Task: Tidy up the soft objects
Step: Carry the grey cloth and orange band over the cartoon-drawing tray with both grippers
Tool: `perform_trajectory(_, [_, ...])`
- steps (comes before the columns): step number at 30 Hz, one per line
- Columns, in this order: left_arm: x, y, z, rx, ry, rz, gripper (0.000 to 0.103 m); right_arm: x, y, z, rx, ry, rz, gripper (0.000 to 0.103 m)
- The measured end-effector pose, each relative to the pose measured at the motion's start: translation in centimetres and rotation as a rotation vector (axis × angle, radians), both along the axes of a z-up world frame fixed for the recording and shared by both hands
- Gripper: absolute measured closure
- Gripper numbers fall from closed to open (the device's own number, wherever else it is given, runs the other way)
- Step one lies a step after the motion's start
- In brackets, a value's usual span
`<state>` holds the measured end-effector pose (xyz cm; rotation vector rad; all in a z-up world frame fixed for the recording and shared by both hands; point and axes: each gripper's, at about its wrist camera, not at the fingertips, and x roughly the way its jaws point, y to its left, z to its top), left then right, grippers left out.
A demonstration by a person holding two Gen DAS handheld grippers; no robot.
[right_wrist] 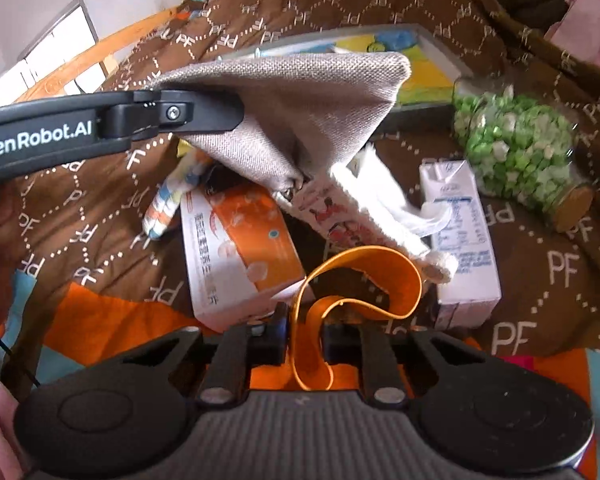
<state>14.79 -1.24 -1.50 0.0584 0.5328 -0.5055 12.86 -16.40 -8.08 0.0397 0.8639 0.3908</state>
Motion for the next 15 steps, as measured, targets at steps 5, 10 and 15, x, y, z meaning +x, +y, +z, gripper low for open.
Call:
perform_trajectory(5, [-0.3, 1.1, 1.3, -0.066, -0.012, 0.033, 0.096, -2.2, 0.2, 2.2, 0.008, -0.118, 0.02, 0.085])
perform_trajectory(10, [-0.4, 2.2, 2.6, -0.124, -0.036, 0.066, 0.096, -3.7, 0.6, 4.0, -0.014, -0.288, 0.045, 0.085])
perform_trajectory(15, [0.2, 3.6, 3.5, -0.216, -0.039, 0.103, 0.096, -3.9, 1.3, 4.6, -0.045, -0.406, 0.07, 0.085])
